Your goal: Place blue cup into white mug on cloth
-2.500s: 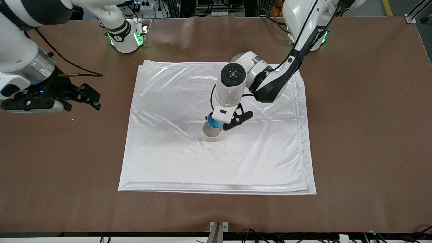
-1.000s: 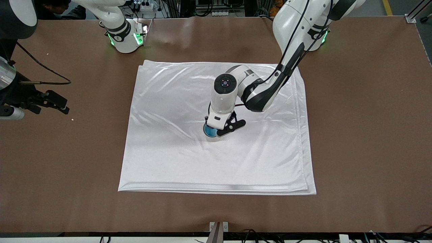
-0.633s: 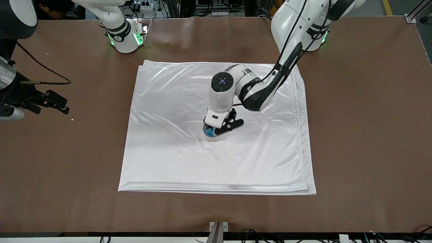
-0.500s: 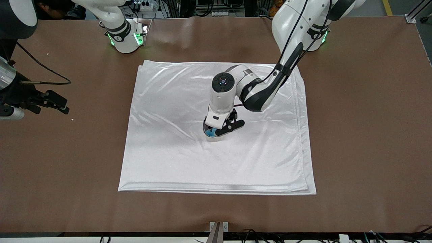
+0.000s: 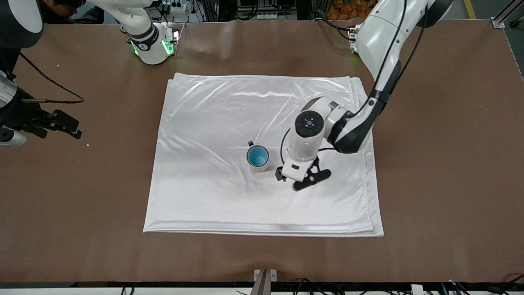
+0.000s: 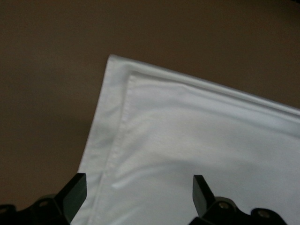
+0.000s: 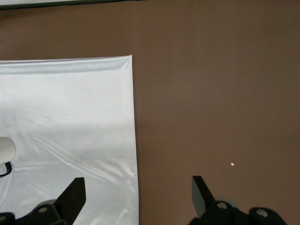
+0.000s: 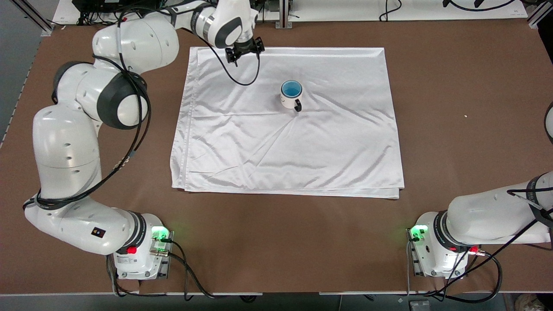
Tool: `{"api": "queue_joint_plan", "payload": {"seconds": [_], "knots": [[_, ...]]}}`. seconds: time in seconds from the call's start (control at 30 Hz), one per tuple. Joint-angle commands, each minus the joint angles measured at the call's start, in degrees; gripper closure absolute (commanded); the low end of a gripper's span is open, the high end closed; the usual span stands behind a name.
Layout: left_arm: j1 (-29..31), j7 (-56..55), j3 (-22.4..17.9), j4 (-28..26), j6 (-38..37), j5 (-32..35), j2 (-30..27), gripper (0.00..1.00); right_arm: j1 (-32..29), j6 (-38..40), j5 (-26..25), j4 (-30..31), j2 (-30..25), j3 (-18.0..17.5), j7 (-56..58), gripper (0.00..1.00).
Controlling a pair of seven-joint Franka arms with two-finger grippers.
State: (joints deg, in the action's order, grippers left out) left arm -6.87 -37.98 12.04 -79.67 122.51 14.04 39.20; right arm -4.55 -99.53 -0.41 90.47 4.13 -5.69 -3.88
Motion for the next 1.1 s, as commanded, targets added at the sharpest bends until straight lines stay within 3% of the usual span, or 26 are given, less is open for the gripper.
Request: {"api": "queue_joint_plan", "payload": {"seconds": [0.0,0.27,0.43,0.6,0.73,0.87,1.07], "knots": [[5.4,8.4,1.1,-0.7,-1.0,0.6,-1.2,0.00,-0.4,-0.1,-0.7,1.7,-1.8,-0.4,0.4,0.00],[9.4,16.4,1.0,-0.8,-1.0,-1.7,-1.9,0.00,-0.3,0.0,-0.6,1.7,-1.8,-0.4,0.3,0.00],[10.9,18.5,0.4,-4.1,-0.8,-3.9,-5.1,0.00,-0.4,0.0,-0.6,1.6,-1.8,-0.4,0.3,0.00],[11.0,20.4,-2.0,-7.6,-0.5,-6.0,-11.1,0.00,-0.4,-0.1,-0.6,1.7,-1.8,-0.4,0.3,0.00],[10.9,29.0,-3.9,-12.6,-1.5,-9.7,-18.4,0.00,-0.3,-0.1,-0.6,1.7,-1.8,-0.4,0.3,0.00],[10.6,35.1,-7.1,-14.6,-7.7,-14.2,-25.0,0.00,-0.3,-0.1,-0.6,1.7,-1.8,-0.4,0.3,0.00],[10.6,36.8,-8.9,-14.5,-15.5,-14.9,-31.9,0.00,-0.3,-0.2,-0.6,1.7,-1.8,-0.5,0.3,0.00]]}}
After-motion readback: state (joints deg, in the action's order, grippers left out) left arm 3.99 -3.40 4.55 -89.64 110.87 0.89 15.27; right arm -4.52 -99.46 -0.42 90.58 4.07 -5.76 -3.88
